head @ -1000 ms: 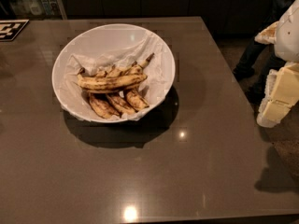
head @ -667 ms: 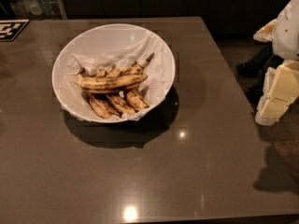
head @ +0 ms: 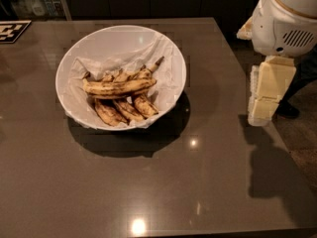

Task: Pick banana from white bowl

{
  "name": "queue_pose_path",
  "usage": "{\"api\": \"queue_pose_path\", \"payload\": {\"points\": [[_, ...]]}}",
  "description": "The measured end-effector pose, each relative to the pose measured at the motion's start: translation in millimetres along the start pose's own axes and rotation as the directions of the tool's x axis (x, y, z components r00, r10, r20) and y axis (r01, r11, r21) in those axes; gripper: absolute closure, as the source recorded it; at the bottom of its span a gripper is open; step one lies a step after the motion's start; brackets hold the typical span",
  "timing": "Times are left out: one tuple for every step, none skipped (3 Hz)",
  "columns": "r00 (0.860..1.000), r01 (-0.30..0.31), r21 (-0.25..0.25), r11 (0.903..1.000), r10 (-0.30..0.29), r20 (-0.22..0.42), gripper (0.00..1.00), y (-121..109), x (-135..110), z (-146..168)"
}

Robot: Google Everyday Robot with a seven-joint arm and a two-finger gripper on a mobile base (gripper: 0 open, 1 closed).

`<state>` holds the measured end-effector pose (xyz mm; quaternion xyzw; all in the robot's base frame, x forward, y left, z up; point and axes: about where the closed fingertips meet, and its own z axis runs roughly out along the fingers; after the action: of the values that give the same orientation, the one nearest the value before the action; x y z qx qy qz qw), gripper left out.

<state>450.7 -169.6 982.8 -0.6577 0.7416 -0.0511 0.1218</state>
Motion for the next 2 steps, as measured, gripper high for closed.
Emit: {"api": "queue_pose_path", "payload": {"points": [[0.997, 0.072, -0.016, 0.9973, -0.072, -0.006, 0.00, 0.3, -28.1, 1.9], [0.997, 0.073, 0.005, 0.9973, -0.073, 0.005, 0.00, -3.6, -31.4, 0.7]]}}
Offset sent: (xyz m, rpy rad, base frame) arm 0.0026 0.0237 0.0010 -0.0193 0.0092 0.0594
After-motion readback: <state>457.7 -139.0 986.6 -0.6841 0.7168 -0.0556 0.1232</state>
